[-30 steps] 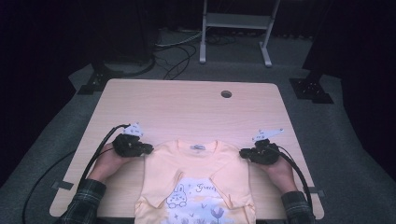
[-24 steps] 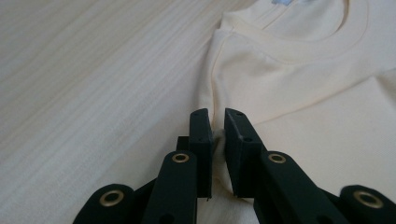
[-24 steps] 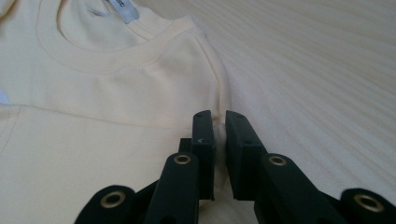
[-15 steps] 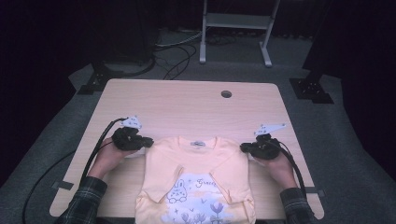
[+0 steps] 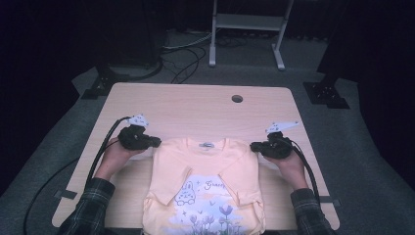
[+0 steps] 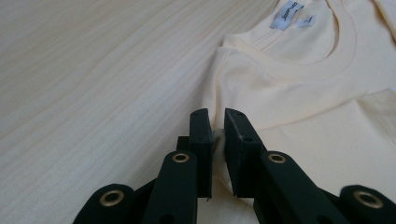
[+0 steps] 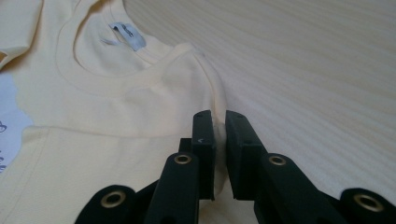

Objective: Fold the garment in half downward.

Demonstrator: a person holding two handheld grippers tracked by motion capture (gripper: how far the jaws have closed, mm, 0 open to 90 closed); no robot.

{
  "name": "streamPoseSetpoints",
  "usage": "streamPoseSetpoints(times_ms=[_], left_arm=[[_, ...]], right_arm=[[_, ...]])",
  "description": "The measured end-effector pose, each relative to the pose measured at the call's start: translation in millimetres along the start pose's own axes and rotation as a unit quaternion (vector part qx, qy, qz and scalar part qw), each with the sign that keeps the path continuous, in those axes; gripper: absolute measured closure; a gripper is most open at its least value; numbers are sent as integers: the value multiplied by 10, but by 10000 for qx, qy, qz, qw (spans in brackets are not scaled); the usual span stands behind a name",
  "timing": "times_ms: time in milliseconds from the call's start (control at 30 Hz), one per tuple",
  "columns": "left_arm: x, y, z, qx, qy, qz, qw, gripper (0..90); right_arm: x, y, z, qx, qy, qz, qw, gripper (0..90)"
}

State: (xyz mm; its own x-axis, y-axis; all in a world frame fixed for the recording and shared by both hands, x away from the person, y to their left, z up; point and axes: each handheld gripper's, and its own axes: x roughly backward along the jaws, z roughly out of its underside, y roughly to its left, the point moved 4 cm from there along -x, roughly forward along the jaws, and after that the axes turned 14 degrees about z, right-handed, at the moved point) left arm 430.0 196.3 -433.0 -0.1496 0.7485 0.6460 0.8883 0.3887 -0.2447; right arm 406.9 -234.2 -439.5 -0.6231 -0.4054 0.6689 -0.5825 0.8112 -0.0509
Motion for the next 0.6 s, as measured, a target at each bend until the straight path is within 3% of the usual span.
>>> streamPoseSetpoints(times_ms=[100,233,333,433,600], left_arm=[[21,36,-63,-38,-163,-45,9998,824],[8,112,-115,28,-102,-51,9999,827],[-8,165,-157,45,-209,-64,9998,828],[-29,212,-179,65,-160,-73,9998,829],[-33,259,-218,59,-243,-87,9996,830]], right_arm=[[-2,-30,-41,-3,-116,32,9999,830],[-39,-106,-97,-165,-106,-68,9998,830],[-69,-139,-140,-173,-160,-30,9997,830],[-107,-188,-161,-213,-18,-81,9997,831],[-109,-243,-212,-261,-141,-74,9995,830]])
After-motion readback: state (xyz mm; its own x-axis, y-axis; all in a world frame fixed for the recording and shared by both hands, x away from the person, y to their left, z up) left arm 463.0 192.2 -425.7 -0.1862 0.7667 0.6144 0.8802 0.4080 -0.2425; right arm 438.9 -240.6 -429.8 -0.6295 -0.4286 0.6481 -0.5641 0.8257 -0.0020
